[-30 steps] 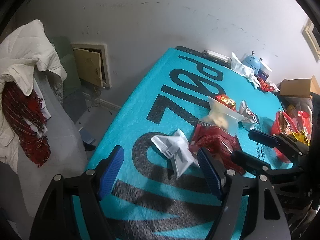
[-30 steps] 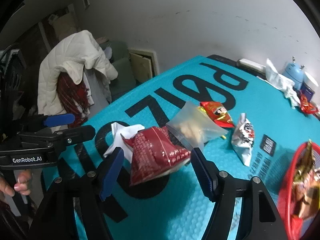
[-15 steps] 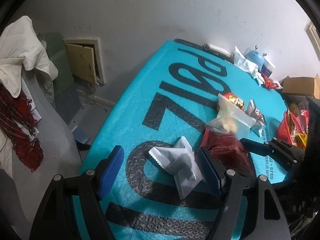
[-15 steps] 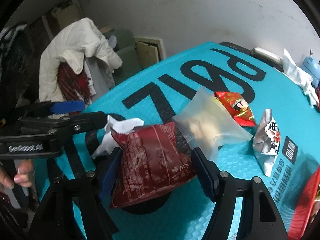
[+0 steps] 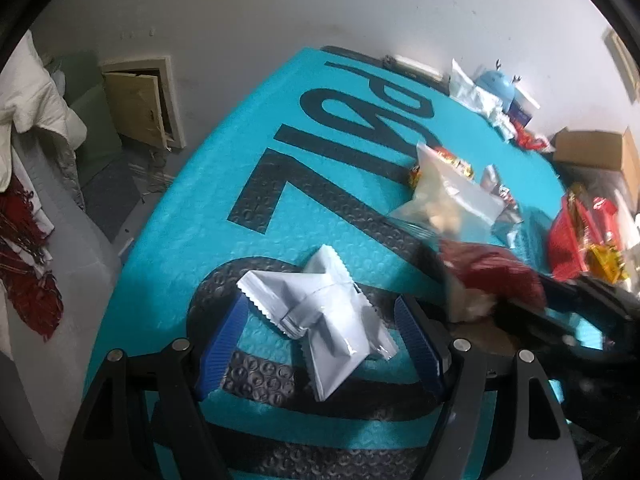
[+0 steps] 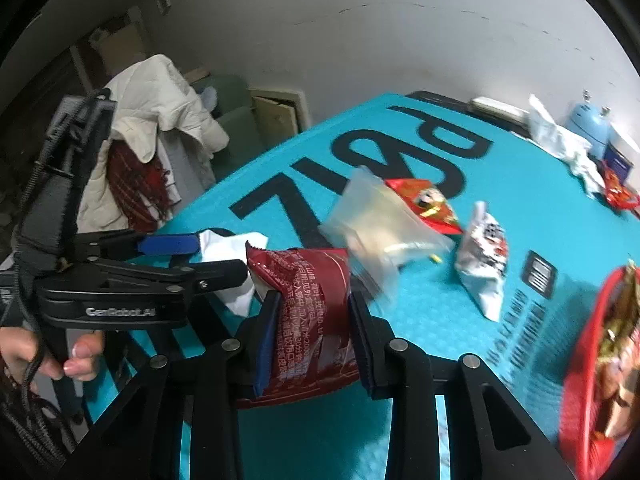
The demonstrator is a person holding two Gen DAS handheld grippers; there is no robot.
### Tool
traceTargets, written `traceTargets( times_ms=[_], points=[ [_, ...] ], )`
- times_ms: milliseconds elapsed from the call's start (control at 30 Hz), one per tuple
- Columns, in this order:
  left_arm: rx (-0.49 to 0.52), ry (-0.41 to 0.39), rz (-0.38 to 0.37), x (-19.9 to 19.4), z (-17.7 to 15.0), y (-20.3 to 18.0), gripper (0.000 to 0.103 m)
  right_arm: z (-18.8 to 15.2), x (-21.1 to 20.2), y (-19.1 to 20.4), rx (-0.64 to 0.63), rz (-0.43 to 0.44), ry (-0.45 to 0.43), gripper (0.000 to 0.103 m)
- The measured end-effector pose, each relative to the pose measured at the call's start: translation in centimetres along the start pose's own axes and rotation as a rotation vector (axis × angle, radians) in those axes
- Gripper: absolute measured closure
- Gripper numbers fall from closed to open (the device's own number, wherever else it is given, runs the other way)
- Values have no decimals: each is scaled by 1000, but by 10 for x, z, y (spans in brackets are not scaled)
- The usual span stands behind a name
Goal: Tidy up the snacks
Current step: 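Grasp the white packet with the left tool while the right tool grasps the dark red packet, then lift both packets and carry them over the red basket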
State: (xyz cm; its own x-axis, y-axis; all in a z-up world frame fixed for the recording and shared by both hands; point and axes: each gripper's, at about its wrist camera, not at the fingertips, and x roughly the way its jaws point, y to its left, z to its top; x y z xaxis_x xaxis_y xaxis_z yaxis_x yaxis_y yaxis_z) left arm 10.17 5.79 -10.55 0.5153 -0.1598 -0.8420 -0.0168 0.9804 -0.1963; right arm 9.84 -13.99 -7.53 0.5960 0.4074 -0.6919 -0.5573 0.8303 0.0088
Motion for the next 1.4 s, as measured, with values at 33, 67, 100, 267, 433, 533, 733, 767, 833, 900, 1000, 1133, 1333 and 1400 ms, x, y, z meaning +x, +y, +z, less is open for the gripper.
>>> traceTargets(
  times_ms=[33,67,100,267,433,533,733,767,833,900,1000,1133,1333,1400],
  points=[
    [6,-4,3,2,0,-2,28,-2,-2,-1,2,-5,3,70],
    [12,-9,6,4,0,-4,28,-5,-5,-3,5,-14,7,70],
    [19,-15,5,4,-1,-5,32,-8,-6,-4,7,-20,12,70],
    [55,-5,-69,4,-7,-12,69,-20,-16,-9,29,-28,13,70],
    [78,9,-102,-4,-22,-22,69,-29,-25,-7,42,-29,16,70],
    [88,23,-113,-12,-35,-26,69,-36,-31,-4,44,-31,21,70],
    [117,65,-141,-30,-65,-33,69,-57,-46,8,38,-23,33,70],
    [126,70,-144,-32,-69,-34,69,-61,-48,10,36,-18,34,70],
    [144,81,-145,-37,-76,-37,69,-68,-52,14,32,-14,38,70],
    [157,92,-146,-41,-82,-39,69,-75,-57,19,28,-17,41,70],
    [168,104,-153,-48,-91,-41,69,-83,-63,24,24,-16,50,69],
    [160,110,-151,-52,-100,-40,69,-91,-68,31,9,-10,65,67],
    [143,98,-155,-54,-104,-36,69,-91,-59,32,-9,1,91,36],
    [137,94,-155,-53,-104,-36,69,-90,-52,32,-20,10,112,36]
  ],
)
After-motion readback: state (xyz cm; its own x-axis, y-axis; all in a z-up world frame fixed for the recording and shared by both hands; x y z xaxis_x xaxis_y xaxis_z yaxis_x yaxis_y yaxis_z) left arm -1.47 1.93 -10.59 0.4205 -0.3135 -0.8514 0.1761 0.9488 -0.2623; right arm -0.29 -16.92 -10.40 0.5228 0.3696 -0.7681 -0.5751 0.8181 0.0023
